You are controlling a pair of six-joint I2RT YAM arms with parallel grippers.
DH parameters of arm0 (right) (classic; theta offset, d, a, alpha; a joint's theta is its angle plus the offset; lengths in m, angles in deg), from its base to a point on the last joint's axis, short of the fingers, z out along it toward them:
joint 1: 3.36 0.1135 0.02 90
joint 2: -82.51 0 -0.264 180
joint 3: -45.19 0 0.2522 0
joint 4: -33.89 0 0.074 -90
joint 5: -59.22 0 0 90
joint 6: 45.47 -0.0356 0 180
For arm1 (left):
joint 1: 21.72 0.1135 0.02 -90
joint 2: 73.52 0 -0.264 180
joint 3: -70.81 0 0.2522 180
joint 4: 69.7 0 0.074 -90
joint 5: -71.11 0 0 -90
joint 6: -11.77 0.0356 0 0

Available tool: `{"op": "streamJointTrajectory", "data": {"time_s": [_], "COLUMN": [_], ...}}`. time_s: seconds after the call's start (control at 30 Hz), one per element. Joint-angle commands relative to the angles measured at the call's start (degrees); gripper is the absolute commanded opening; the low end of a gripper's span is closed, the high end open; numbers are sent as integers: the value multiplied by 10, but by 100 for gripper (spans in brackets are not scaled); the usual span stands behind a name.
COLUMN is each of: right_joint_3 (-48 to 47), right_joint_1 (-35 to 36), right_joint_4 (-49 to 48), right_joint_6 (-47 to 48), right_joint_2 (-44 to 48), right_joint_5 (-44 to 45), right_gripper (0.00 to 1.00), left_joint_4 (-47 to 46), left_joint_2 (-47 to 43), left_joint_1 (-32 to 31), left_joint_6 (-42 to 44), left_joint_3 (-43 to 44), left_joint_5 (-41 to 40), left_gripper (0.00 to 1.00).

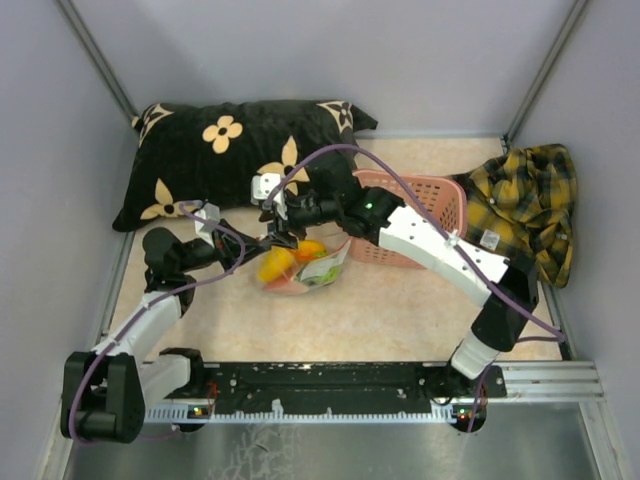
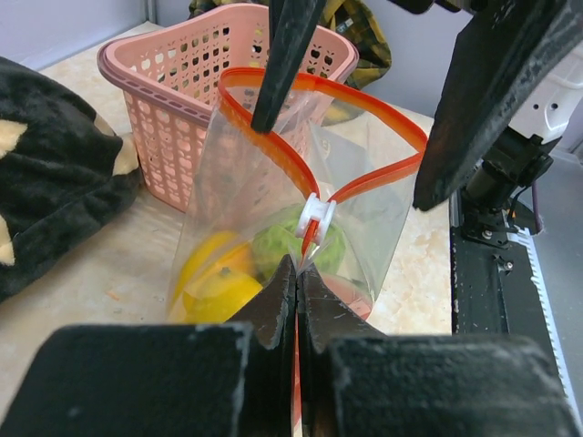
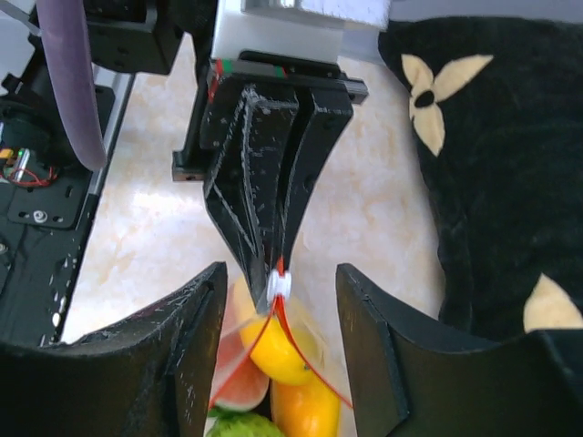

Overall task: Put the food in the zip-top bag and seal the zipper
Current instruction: Zip the zipper food storage bag at the center of the board.

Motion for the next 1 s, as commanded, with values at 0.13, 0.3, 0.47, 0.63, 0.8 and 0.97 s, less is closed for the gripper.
{"op": "streamJointTrajectory", "data": {"time_s": [0.13, 0.3, 0.47, 0.63, 0.8, 0.97], "right_joint_3": [-61, -70, -75, -73, -71, -71], "right_joint_1": [9, 10, 9, 9, 9, 10], "right_joint_4": [20, 46, 60, 64, 63, 61], "right_joint_6": [28, 39, 46, 47, 49, 47], "right_joint_2": [-48, -59, -64, -55, -43, -38], "right_joint_5": [-43, -34, -12, -4, 6, 6], "right_gripper": [44, 38, 28, 23, 23, 21], "left_joint_4": [-1, -2, -2, -2, 1, 1], "left_joint_2": [-8, -8, -10, -8, -8, -7], "left_joint_1": [-5, -6, -6, -6, -6, -6], "left_joint_6": [5, 4, 4, 6, 8, 9], "left_joint_3": [21, 21, 20, 21, 21, 22], "left_joint_5": [12, 12, 13, 12, 11, 12], "left_gripper": [0, 0, 0, 0, 0, 0]}}
